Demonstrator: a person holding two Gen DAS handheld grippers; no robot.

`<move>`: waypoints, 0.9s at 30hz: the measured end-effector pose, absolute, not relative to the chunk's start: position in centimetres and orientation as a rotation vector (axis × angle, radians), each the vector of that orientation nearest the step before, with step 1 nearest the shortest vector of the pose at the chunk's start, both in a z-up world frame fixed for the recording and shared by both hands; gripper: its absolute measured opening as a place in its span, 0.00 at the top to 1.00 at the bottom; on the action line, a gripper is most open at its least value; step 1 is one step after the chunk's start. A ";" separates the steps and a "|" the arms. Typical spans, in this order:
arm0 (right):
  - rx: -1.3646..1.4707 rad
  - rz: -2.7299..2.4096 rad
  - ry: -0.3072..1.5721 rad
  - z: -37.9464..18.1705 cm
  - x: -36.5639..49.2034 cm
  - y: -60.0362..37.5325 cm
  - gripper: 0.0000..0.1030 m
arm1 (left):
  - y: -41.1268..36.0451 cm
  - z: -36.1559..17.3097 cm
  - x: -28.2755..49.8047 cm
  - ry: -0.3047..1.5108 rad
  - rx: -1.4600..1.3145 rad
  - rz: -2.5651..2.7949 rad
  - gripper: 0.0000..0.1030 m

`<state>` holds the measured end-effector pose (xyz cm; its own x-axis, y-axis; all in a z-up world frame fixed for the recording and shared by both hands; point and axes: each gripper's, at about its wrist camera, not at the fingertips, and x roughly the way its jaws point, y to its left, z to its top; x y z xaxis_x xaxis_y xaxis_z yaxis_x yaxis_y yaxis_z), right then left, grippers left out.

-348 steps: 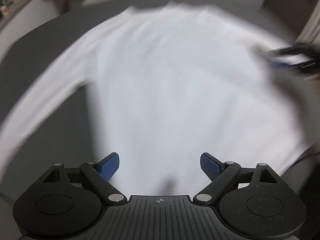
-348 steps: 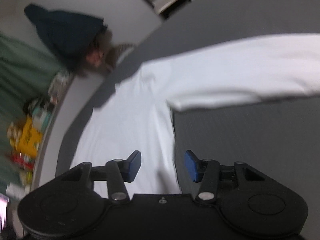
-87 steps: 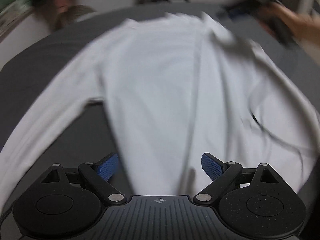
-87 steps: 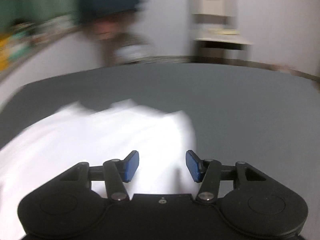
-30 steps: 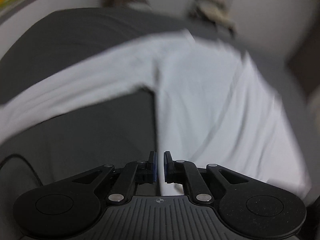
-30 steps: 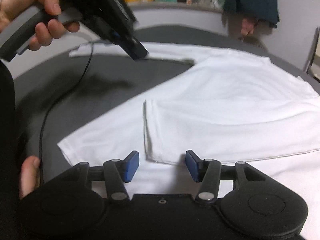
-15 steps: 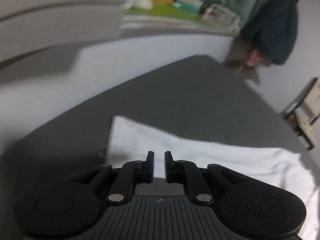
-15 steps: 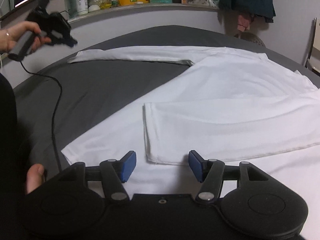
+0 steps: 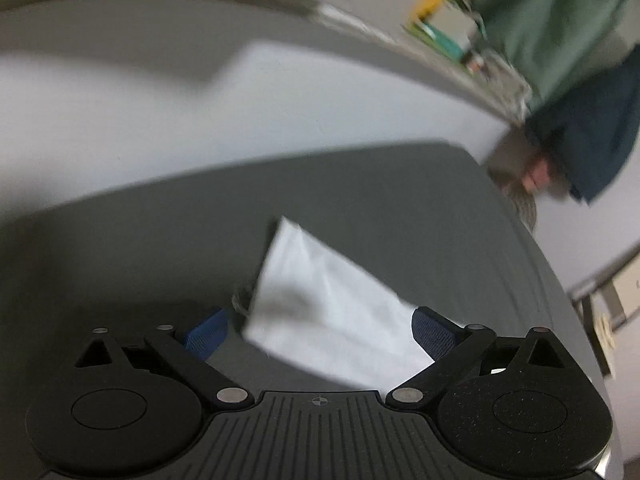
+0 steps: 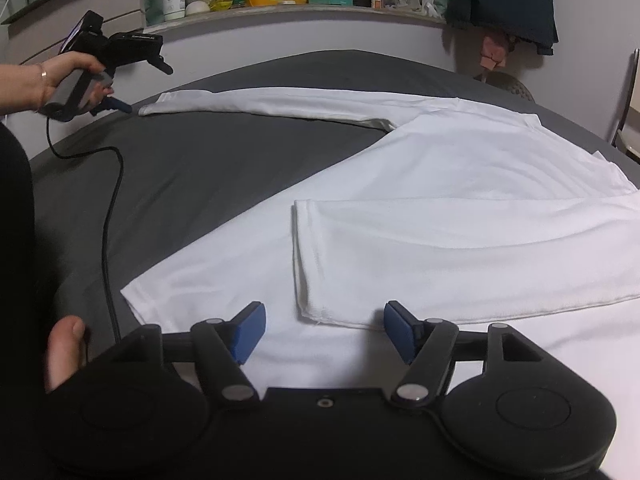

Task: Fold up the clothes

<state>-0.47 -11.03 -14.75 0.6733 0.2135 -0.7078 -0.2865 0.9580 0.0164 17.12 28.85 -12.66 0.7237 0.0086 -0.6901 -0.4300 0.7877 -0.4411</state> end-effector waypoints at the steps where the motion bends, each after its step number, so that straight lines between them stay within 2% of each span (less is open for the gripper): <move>1: -0.100 0.282 0.783 -14.7 -0.5 -11.0 0.37 | 28.8 -12.5 17.6 0.713 -0.597 0.266 0.04; 5: -0.097 0.283 0.784 -14.8 -0.3 -11.0 0.37 | 28.5 -12.2 20.0 0.674 -0.481 0.274 0.11; 6: -0.097 0.283 0.784 -14.8 -0.3 -11.0 0.37 | 28.4 -12.2 20.5 0.687 -0.453 0.269 0.17; 8: -0.102 0.285 0.785 -14.9 -0.2 -11.0 0.37 | 28.1 -12.6 21.8 0.720 -0.387 0.274 0.38; 9: -0.104 0.286 0.785 -14.9 -0.2 -10.9 0.36 | 28.1 -12.8 22.1 0.726 -0.378 0.285 0.53; 10: -0.107 0.287 0.785 -14.9 -0.2 -10.9 0.36 | 28.1 -13.0 22.4 0.732 -0.369 0.295 0.57; 12: -0.111 0.289 0.785 -15.0 -0.1 -10.9 0.35 | 28.2 -13.4 23.0 0.743 -0.351 0.313 0.57; 14: -0.116 0.292 0.785 -15.0 0.0 -10.8 0.35 | 28.2 -14.0 23.6 0.750 -0.325 0.304 0.69; 15: -0.118 0.293 0.785 -15.1 0.0 -10.8 0.34 | 28.2 -14.3 23.9 0.762 -0.304 0.297 0.72; 20: -0.131 0.296 0.785 -15.1 -0.1 -10.6 0.33 | 27.4 -14.7 23.8 0.768 -0.187 0.263 0.74; 22: -0.135 0.297 0.785 -15.1 -0.2 -10.5 0.32 | 26.8 -14.6 24.0 0.759 -0.142 0.247 0.97; 27: -0.140 0.295 0.786 -15.0 -0.1 -10.5 0.32 | 24.2 -10.8 22.2 0.617 -0.135 0.151 0.97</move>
